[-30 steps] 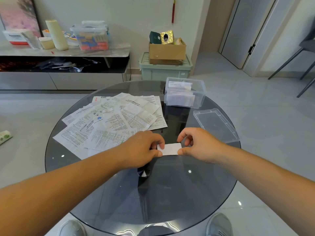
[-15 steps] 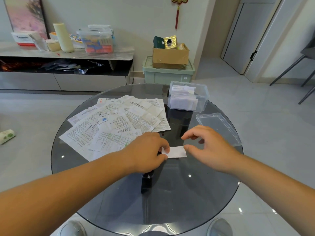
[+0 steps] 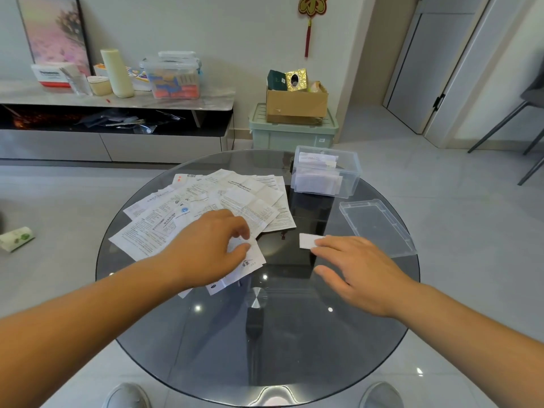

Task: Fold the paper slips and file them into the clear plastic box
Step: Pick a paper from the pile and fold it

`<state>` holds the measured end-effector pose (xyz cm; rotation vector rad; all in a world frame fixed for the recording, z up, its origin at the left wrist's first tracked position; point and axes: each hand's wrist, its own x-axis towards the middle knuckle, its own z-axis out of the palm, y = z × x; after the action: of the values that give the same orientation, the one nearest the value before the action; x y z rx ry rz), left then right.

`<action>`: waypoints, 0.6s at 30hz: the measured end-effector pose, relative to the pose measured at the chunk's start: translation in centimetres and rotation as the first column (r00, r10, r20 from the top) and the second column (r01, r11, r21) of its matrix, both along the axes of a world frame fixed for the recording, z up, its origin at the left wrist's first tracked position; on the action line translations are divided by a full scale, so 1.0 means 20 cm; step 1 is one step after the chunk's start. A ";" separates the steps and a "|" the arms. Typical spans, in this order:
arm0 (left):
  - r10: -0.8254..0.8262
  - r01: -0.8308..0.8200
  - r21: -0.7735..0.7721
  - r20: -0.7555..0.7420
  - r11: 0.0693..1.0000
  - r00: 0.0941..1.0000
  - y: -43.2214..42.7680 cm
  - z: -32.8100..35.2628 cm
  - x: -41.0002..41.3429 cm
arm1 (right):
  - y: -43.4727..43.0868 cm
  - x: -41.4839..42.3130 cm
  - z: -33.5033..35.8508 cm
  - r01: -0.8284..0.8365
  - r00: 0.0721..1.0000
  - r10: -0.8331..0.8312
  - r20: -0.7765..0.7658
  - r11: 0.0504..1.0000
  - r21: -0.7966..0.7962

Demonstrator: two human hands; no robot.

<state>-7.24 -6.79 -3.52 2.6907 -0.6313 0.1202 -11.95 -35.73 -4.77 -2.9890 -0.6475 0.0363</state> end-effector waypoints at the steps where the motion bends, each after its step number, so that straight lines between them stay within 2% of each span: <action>1: 0.026 -0.025 0.018 -0.008 1.000 1.000 0.03 0.00 0.00 | 0.00 0.01 -0.01 0.012 1.000 -0.012 0.004 1.000 -0.026; 7: 0.076 -0.072 0.064 -0.068 0.995 0.995 0.16 0.01 -0.03 | 0.04 0.05 -0.05 0.067 0.997 -0.065 0.044 0.997 -0.041; 12: 0.069 -0.065 0.049 -0.074 0.997 0.995 0.21 0.00 -0.06 | 0.05 0.07 -0.03 0.112 0.992 -0.118 0.048 0.987 0.119; 18: 0.074 -0.063 0.127 -0.081 0.990 0.994 0.25 0.02 -0.05 | 0.20 0.06 0.06 -0.004 0.978 -0.053 0.200 0.961 0.275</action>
<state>-8.28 -1.78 -3.12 2.8214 -0.5370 -0.0173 -10.82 -31.63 -3.56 -2.7509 -0.5797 -0.3403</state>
